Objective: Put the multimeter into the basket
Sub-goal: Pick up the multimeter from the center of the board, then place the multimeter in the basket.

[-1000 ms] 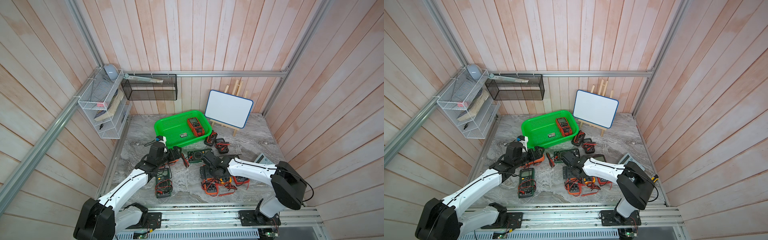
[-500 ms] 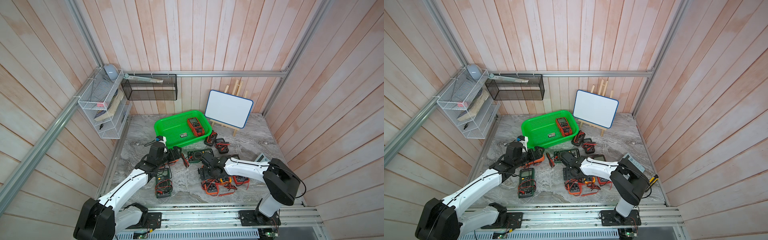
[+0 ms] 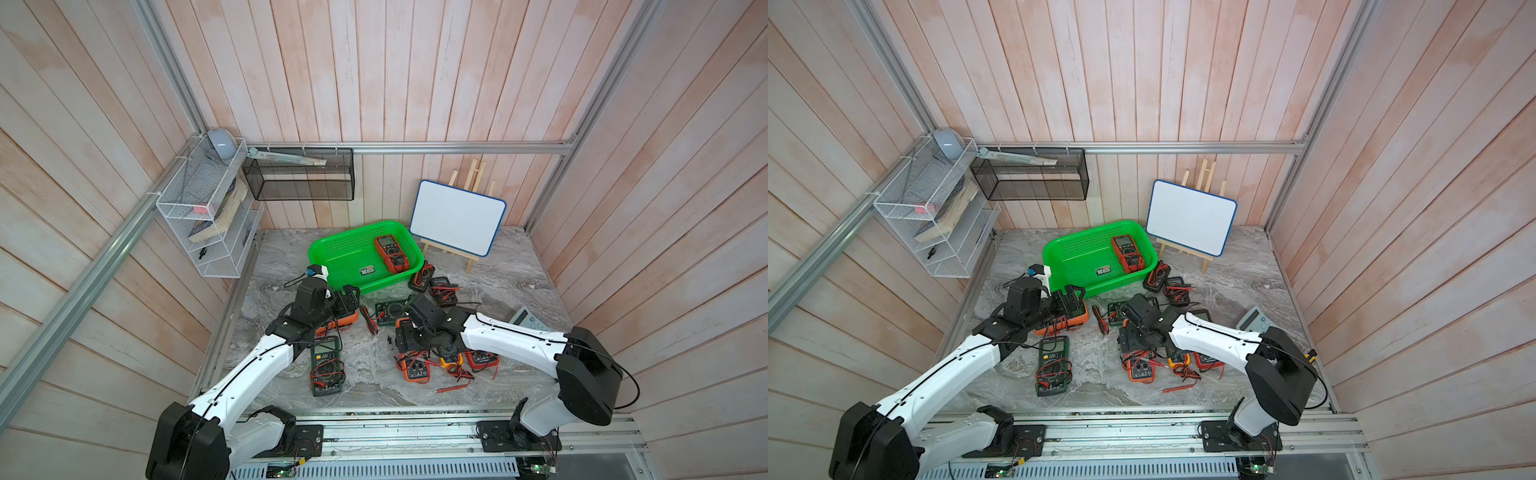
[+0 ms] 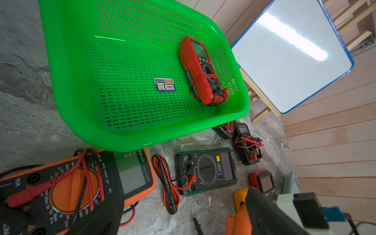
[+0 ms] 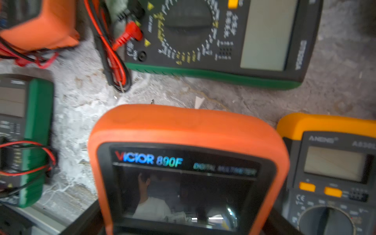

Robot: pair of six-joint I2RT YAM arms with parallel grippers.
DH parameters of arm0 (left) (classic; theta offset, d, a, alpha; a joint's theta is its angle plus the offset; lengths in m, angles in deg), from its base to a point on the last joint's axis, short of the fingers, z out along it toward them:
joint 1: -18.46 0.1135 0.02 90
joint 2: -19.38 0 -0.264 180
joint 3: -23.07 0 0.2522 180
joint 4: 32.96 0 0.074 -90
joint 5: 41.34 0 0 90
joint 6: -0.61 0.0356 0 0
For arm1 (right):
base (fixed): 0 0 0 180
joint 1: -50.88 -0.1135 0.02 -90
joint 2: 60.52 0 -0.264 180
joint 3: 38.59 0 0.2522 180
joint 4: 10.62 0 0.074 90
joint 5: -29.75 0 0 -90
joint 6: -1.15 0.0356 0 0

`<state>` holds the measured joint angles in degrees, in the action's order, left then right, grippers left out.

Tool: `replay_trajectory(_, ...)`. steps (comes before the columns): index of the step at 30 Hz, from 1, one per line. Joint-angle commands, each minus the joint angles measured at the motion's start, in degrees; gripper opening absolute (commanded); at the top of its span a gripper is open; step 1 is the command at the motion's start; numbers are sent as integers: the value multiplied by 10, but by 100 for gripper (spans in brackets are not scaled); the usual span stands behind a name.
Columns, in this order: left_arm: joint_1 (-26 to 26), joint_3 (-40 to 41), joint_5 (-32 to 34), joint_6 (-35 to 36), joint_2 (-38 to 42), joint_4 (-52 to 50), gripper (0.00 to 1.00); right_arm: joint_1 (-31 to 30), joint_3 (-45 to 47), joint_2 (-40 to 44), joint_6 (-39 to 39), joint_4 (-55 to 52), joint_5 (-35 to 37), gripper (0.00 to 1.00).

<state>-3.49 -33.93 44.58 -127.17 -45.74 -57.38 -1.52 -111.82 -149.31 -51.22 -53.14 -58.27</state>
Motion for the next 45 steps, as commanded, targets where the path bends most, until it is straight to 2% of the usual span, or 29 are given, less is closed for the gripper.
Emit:
replay_trajectory(1,25,-20,2,-2,-3,-13,100,11,-41,22,-18,30,-17,43)
replay_trajectory(9,75,-54,-2,15,-11,-24,100,51,-92,8,-26,97,-54,41)
replay_trajectory(21,117,-87,-1,38,-24,-35,100,119,-237,-70,-38,161,-61,39)
replay_trajectory(29,122,-93,-2,44,-31,-34,100,153,-350,-145,-51,155,-70,39)
replay_trajectory(45,123,-94,-5,52,-27,-37,100,169,-557,-302,-89,146,-59,39)
